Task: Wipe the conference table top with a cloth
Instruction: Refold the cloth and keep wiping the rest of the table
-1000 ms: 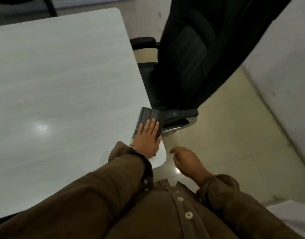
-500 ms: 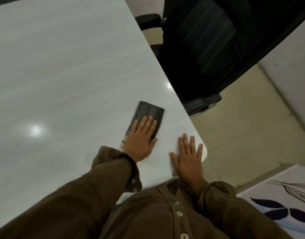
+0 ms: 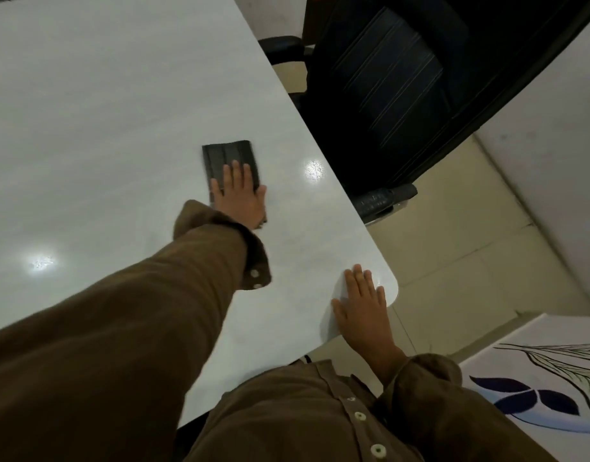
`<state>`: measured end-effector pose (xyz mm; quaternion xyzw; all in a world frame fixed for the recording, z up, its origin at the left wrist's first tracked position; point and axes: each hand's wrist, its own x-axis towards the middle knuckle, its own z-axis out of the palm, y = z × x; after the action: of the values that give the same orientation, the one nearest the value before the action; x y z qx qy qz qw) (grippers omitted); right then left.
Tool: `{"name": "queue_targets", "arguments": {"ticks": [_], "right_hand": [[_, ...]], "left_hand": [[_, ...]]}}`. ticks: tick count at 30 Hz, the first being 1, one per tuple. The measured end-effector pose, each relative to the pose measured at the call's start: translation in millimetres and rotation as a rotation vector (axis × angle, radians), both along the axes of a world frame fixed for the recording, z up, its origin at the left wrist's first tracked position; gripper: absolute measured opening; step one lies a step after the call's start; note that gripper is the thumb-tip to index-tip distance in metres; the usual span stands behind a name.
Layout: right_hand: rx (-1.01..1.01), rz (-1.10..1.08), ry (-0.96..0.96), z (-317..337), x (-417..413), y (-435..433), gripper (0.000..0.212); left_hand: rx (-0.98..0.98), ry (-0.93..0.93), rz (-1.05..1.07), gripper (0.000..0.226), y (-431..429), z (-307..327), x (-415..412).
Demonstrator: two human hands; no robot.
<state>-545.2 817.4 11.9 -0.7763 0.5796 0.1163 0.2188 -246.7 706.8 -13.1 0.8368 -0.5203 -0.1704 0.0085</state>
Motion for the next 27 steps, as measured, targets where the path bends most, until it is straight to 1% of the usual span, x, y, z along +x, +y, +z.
{"name": "queue_targets", "arguments": {"ticks": [2, 5, 7, 8, 10, 12, 14, 16, 17, 18, 20, 23, 25, 27], "right_hand": [[0.016, 0.005, -0.029, 0, -10, 10, 0.064], [0.000, 0.012, -0.119, -3, -22, 17, 0.063], [-0.015, 0.012, -0.188, -5, -32, 19, 0.061], [-0.014, 0.018, -0.208, -5, -37, 20, 0.060], [-0.019, 0.046, -0.232, -7, -44, 24, 0.060], [-0.027, 0.084, -0.218, -6, -52, 26, 0.061], [-0.005, 0.131, -0.161, -4, -60, 28, 0.065], [0.034, 0.174, -0.106, 0, -69, 31, 0.069], [0.061, 0.184, -0.090, 3, -71, 33, 0.072], [0.084, 0.186, -0.083, 4, -72, 35, 0.073], [0.104, 0.188, -0.078, 5, -76, 40, 0.076], [0.111, 0.219, -0.072, 8, -84, 43, 0.078], [0.124, 0.201, -0.083, 9, -83, 45, 0.078], [0.138, 0.168, -0.096, 12, -78, 45, 0.076]], "left_hand": [[-0.023, -0.002, -0.164, 0.063, 15, -3, -45], [-0.058, 0.007, -0.415, 0.064, 80, -5, -100], [-0.062, -0.007, -0.600, 0.062, 137, -5, -110], [-0.063, -0.004, -0.654, 0.061, 167, -7, -106], [-0.064, 0.001, -0.628, 0.061, 215, -9, -81], [-0.053, -0.019, -0.498, 0.062, 229, -9, -57], [-0.013, -0.032, -0.302, 0.066, 216, -7, -54], [0.008, -0.042, -0.080, 0.066, 192, -3, -77], [0.033, -0.038, 0.004, 0.064, 178, 0, -92], [0.049, -0.032, 0.043, 0.063, 167, 2, -109], [0.066, -0.014, -0.016, 0.062, 153, 8, -143], [0.100, -0.007, -0.269, 0.062, 178, 16, -189], [0.108, -0.012, -0.404, 0.064, 212, 14, -193], [0.058, -0.041, -0.479, 0.064, 245, 8, -175]]}}
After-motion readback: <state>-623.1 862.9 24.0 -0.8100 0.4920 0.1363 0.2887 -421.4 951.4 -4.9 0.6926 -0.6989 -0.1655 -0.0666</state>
